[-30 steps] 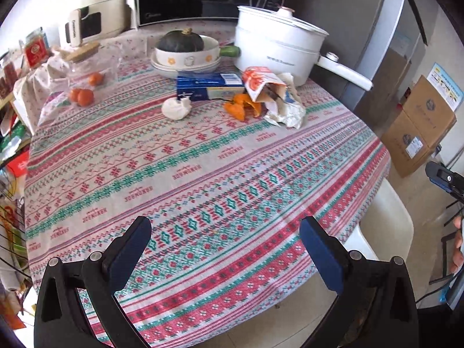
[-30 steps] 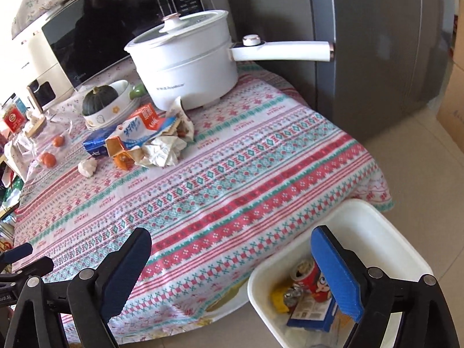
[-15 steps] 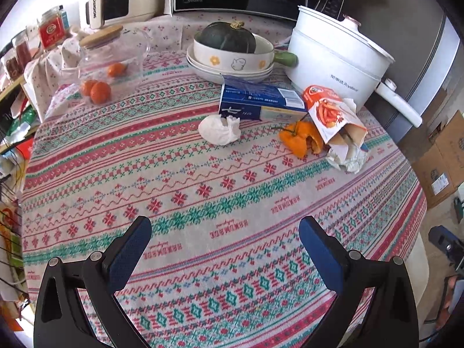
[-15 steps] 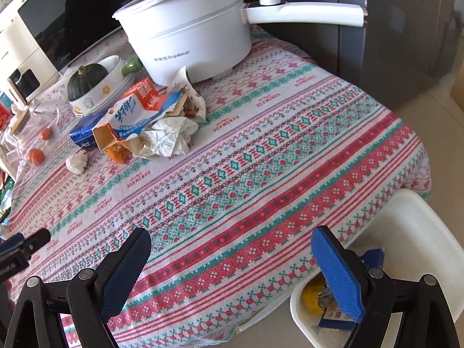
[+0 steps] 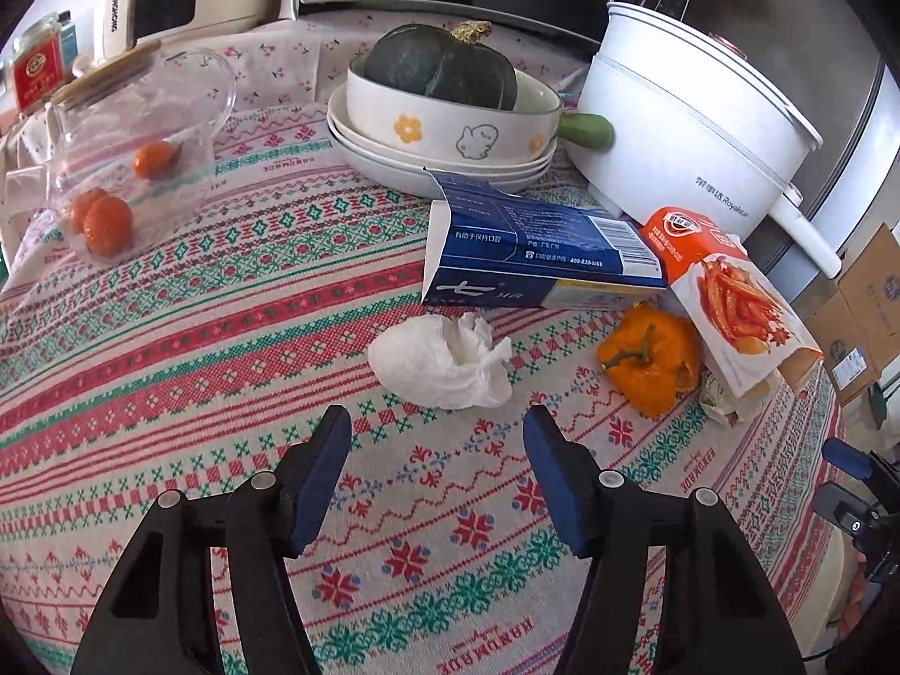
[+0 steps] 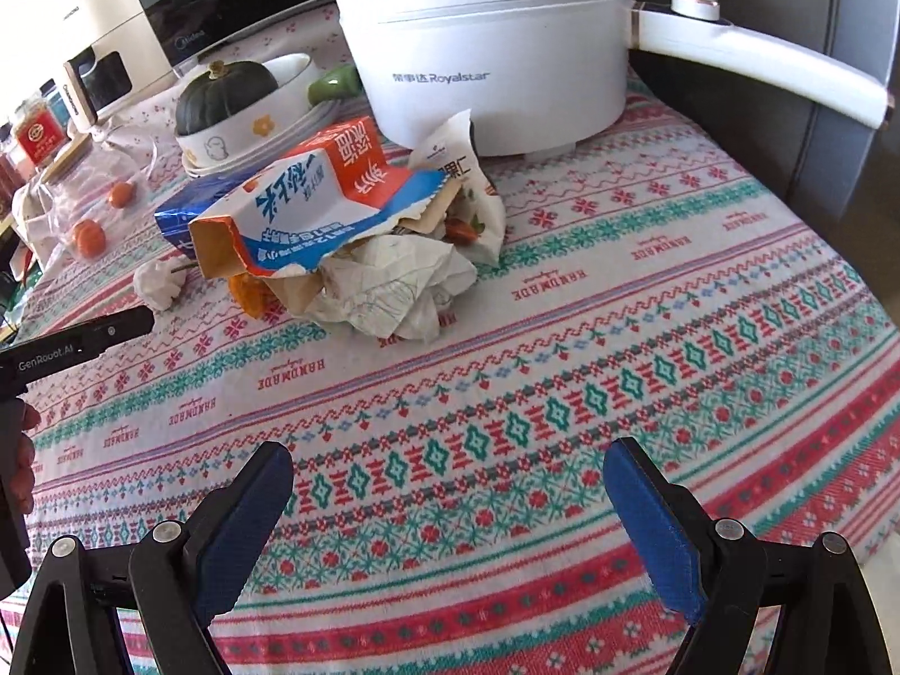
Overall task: Collect trash
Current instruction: 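Return to the table and grasp the white tissue with the left tool, then grasp the crumpled white paper with the right tool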
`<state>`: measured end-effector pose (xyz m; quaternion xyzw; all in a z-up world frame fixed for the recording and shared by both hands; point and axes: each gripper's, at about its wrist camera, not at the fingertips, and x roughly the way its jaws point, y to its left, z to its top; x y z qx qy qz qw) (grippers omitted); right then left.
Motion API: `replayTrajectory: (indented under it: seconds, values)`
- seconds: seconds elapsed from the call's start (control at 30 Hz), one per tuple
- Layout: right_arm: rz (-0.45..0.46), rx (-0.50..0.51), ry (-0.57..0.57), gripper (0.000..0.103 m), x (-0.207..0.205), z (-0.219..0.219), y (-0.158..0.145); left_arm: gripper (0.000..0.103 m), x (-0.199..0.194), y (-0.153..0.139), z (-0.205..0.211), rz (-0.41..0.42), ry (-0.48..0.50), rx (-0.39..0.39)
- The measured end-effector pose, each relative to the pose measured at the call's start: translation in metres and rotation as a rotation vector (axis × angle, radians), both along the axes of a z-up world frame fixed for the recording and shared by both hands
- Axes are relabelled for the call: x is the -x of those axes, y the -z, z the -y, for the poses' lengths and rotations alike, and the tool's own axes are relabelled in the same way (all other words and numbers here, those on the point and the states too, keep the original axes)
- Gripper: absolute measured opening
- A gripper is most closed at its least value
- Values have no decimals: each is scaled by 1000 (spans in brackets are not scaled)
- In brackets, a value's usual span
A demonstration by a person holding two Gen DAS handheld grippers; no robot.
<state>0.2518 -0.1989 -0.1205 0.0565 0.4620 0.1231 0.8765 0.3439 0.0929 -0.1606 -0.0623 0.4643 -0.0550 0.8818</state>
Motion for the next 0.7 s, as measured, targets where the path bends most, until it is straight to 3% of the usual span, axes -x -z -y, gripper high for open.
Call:
replayTrajectory:
  seconds: [0.17, 0.4, 0.5, 0.63, 0.7]
  values:
    - [24, 17, -58, 93, -32, -13, 10, 60, -16, 5, 5, 9, 65, -10]
    - [23, -32, -35, 89, -69, -16, 26, 51, -26, 10, 5, 9, 76, -2]
    - [35, -56, -31, 80, -78, -17, 30, 42, -27, 12, 2, 4, 69, 0]
    - [52, -95, -69, 46, -79, -20, 27, 36, -19, 10, 0, -9, 68, 20]
    - [43, -100, -79, 41, -76, -23, 25, 35, -12, 6, 3, -10, 68, 22]
